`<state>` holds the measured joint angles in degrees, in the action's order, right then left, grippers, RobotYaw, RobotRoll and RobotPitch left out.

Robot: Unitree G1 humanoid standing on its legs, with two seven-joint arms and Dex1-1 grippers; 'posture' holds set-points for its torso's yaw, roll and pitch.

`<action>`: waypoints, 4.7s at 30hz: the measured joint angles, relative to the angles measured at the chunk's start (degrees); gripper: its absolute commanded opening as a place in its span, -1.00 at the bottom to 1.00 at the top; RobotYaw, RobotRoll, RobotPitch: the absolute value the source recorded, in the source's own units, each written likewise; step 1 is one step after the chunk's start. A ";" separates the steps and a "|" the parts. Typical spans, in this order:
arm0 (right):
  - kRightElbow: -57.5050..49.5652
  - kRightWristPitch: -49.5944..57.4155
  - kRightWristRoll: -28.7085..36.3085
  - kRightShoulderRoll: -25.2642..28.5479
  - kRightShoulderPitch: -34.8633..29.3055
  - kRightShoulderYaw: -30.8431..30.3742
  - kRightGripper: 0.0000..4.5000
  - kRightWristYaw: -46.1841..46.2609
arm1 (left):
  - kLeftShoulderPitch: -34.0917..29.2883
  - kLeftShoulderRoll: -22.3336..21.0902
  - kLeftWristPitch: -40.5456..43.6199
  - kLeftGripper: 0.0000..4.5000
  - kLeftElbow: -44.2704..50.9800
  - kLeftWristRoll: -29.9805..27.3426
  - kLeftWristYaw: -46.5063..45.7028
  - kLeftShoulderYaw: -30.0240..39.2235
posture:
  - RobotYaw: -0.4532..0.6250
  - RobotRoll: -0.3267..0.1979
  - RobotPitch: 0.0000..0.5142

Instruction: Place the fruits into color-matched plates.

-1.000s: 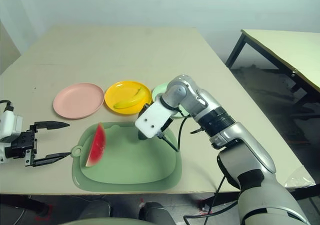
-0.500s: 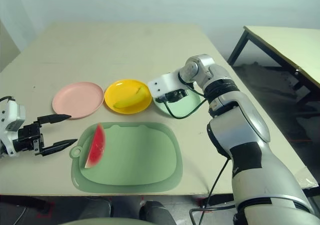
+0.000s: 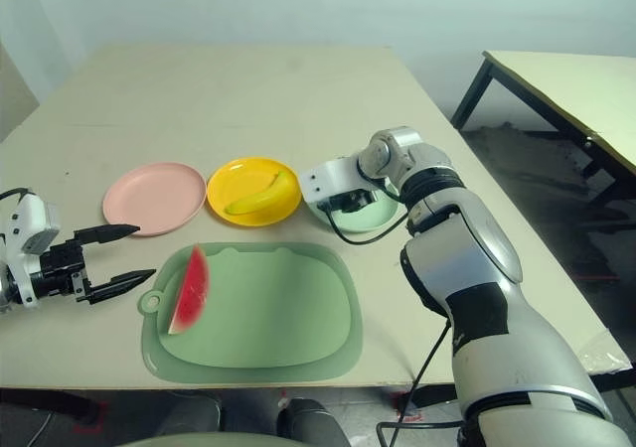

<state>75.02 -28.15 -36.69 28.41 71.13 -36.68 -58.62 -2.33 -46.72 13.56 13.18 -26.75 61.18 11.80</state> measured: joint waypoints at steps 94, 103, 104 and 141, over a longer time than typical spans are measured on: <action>-87.76 31.18 59.32 2.74 -76.27 27.68 1.00 -6.65 | 42.91 3.30 -46.11 0.82 -36.70 21.39 30.86 -49.35 | -0.06 0.25 -1.00; -89.72 33.48 59.37 2.93 -75.32 27.34 1.00 -5.12 | 43.15 2.13 -42.46 0.07 -34.73 20.19 30.88 -52.43 | -0.08 0.25 -1.00; -89.80 33.47 59.38 2.95 -75.16 27.34 1.00 -5.10 | 43.36 1.95 -42.08 0.07 -34.63 20.02 30.78 -52.85 | -0.08 0.25 -1.00; -93.77 36.26 61.98 -2.45 -84.35 33.56 1.00 9.82 | 64.77 3.65 -56.80 0.07 -85.18 46.96 3.48 -40.30 | -0.12 0.25 -1.00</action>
<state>-18.75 8.11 25.29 25.96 -13.21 -3.12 -48.81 62.44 -43.07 -43.24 -72.00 20.21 64.66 -28.51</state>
